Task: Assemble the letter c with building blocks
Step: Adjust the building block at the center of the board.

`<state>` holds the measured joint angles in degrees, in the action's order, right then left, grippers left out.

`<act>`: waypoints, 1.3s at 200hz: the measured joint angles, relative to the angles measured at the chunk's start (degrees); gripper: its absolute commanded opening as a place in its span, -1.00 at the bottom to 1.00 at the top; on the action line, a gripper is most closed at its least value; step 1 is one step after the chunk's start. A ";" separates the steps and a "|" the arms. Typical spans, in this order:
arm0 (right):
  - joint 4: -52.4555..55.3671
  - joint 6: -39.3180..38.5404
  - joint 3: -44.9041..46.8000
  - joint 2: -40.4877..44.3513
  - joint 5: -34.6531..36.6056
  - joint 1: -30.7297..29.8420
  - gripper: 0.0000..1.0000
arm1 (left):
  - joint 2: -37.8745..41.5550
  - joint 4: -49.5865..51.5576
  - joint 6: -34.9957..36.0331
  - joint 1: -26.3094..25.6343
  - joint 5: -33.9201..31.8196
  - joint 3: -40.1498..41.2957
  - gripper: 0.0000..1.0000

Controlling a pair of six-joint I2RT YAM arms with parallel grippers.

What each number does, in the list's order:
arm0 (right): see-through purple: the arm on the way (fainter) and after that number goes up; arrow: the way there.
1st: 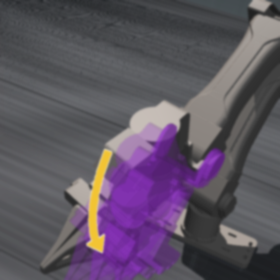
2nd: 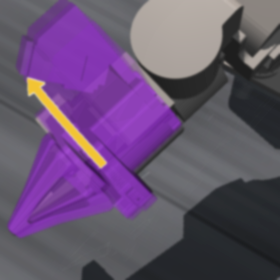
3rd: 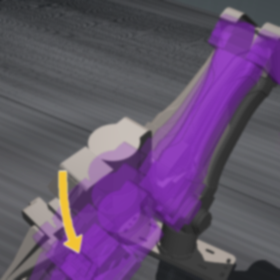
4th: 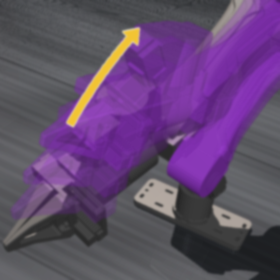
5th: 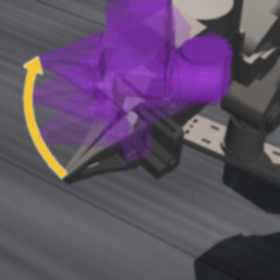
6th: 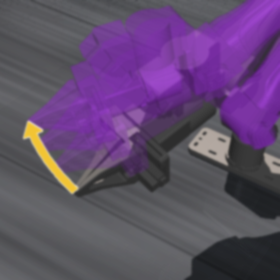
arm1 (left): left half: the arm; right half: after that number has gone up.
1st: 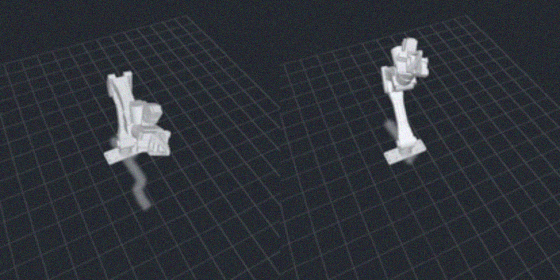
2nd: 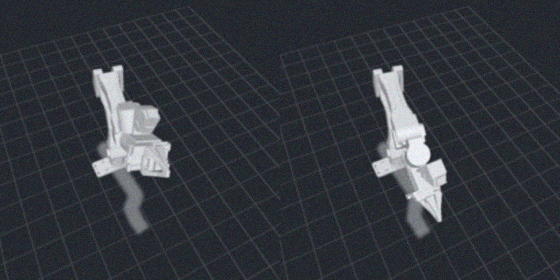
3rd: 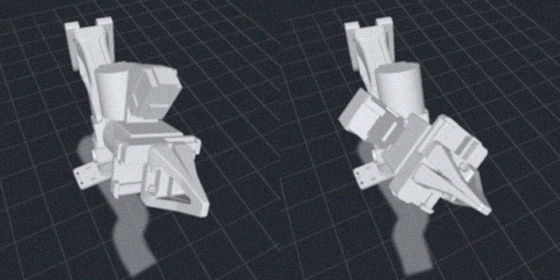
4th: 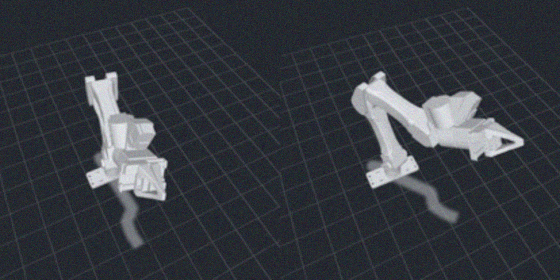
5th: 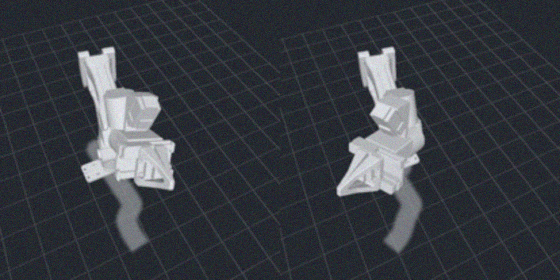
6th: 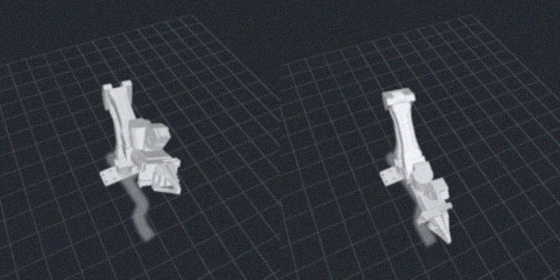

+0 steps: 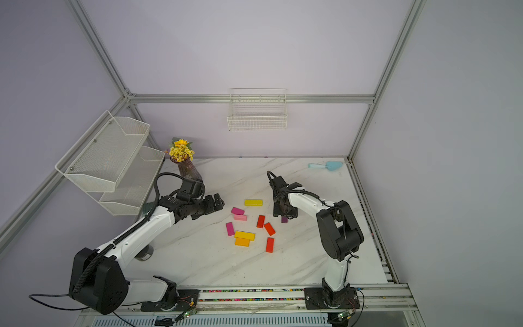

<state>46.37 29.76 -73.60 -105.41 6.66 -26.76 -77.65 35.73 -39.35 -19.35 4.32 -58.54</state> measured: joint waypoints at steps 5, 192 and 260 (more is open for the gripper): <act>0.00 0.00 0.00 -0.28 0.00 0.07 0.26 | -0.20 0.00 0.02 0.09 0.15 -0.11 1.00; -2.03 5.86 1.68 -2.36 -2.43 1.75 -0.65 | -4.66 -0.15 1.09 0.59 5.07 -2.62 1.00; -5.03 19.06 7.23 1.90 -2.64 4.48 -0.40 | -5.99 -0.42 1.09 0.59 6.69 -2.75 1.00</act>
<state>41.34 48.82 -66.37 -103.50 4.01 -22.28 -83.64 35.31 -38.26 -18.76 11.00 -61.30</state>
